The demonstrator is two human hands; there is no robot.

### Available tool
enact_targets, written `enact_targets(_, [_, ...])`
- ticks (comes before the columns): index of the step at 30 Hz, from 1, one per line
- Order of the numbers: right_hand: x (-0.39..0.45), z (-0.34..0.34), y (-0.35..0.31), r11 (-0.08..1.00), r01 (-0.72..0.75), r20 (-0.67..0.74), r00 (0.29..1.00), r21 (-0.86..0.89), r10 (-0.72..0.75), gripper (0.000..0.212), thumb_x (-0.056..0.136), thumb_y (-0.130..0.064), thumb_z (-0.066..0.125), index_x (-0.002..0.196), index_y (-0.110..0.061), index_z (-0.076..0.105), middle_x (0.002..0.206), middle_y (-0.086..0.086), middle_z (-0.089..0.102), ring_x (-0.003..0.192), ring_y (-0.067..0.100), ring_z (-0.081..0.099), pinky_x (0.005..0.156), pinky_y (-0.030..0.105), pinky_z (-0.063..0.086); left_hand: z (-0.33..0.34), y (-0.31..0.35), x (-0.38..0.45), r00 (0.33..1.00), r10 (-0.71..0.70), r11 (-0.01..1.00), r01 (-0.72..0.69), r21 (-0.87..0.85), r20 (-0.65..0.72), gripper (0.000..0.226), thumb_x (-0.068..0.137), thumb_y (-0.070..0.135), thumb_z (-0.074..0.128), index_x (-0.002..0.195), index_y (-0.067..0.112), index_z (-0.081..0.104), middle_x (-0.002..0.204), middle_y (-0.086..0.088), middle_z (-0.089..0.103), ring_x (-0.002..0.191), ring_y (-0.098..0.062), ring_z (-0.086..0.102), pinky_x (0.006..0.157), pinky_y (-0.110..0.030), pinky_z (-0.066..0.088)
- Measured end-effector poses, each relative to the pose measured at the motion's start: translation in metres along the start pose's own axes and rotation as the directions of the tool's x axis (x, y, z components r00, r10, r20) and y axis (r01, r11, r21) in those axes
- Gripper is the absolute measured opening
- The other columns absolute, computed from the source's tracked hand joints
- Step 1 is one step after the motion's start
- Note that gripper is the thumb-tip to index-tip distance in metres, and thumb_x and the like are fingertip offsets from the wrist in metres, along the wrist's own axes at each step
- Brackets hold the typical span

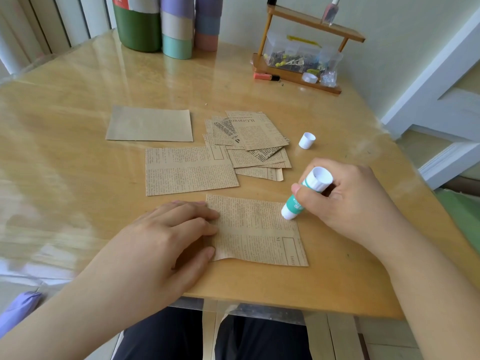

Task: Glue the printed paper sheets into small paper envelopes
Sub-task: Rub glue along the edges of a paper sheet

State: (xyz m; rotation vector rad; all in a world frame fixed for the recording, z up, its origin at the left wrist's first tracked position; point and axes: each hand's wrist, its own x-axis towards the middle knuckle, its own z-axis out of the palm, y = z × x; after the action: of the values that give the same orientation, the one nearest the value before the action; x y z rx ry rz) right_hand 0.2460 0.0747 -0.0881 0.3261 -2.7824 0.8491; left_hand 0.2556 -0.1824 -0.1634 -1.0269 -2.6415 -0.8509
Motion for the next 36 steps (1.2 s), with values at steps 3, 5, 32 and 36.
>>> enact_targets(3, [-0.003, 0.001, -0.002, 0.999, 0.04, -0.007, 0.999, 0.0, -0.04, 0.029, 0.08, -0.022, 0.06, 0.067, 0.002, 0.051, 0.048, -0.024, 0.058, 0.044, 0.009, 0.031, 0.041, 0.009, 0.024, 0.0, 0.0, 0.0, 1.0, 0.0, 1.0, -0.001, -0.013, -0.005, 0.029, 0.085, 0.038, 0.046, 0.099, 0.024, 0.068, 0.114, 0.016, 0.061, 0.115, -0.003, 0.051, 0.094, -0.023, 0.039])
enact_targets(5, [-0.006, 0.0, 0.0, 0.999, 0.044, -0.065, 0.997, 0.005, -0.044, 0.028, 0.078, -0.024, 0.06, 0.066, 0.0, 0.053, 0.044, -0.022, 0.05, 0.044, 0.009, 0.031, 0.041, 0.009, 0.023, 0.0, -0.001, -0.001, 1.0, 0.003, 1.0, -0.003, -0.022, -0.01, 0.029, 0.086, 0.038, 0.046, 0.099, 0.024, 0.068, 0.115, 0.016, 0.061, 0.117, -0.002, 0.05, 0.095, -0.025, 0.039])
enact_targets(32, [-0.015, 0.012, 0.007, 1.0, 0.017, -0.22, 0.975, -0.009, -0.019, 0.042, 0.077, -0.039, 0.06, 0.063, 0.0, 0.051, 0.053, -0.004, 0.046, 0.046, 0.011, 0.029, 0.041, 0.012, 0.022, 0.001, 0.001, -0.001, 0.997, 0.067, 0.99, -0.071, 0.12, 0.035, 0.037, 0.088, 0.046, 0.044, 0.114, 0.031, 0.065, 0.112, 0.011, 0.056, 0.113, -0.014, 0.051, 0.096, -0.029, 0.037])
enact_targets(36, [-0.009, 0.019, 0.01, 0.999, 0.045, -0.228, 0.973, 0.023, -0.038, 0.033, 0.077, -0.024, 0.062, 0.063, 0.003, 0.048, 0.045, -0.018, 0.048, 0.046, 0.008, 0.03, 0.042, 0.007, 0.023, 0.003, -0.001, 0.0, 0.997, 0.067, 0.992, -0.069, 0.107, 0.029, 0.037, 0.087, 0.048, 0.045, 0.113, 0.032, 0.066, 0.111, 0.014, 0.057, 0.116, -0.014, 0.051, 0.094, -0.029, 0.038])
